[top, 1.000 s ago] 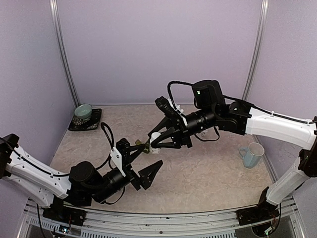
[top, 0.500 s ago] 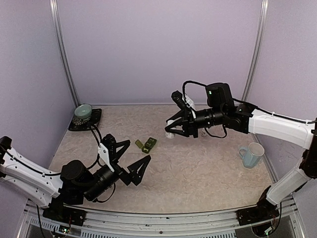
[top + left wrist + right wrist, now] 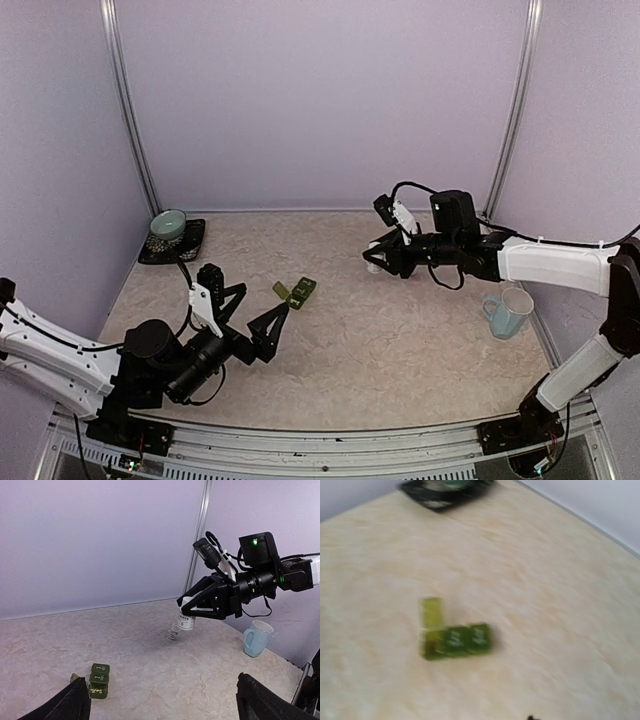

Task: Sort the pills into containers
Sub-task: Pick up the pill bottle from the center of the board.

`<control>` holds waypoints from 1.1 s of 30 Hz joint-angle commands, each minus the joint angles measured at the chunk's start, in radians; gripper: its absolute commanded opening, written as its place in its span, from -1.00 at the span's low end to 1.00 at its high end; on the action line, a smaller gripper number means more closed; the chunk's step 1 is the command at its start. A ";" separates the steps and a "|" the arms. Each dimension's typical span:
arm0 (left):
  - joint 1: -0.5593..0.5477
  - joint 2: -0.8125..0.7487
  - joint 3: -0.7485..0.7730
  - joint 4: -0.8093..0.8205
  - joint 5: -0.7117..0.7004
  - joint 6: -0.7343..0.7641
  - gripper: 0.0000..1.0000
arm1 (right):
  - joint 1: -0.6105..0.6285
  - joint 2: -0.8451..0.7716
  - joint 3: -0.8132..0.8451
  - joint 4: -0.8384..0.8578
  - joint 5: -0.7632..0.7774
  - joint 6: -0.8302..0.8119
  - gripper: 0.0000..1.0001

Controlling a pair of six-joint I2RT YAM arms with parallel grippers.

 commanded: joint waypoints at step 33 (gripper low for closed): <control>0.152 -0.054 -0.021 -0.222 -0.059 -0.256 0.98 | -0.148 0.167 -0.325 0.304 0.549 0.271 -0.56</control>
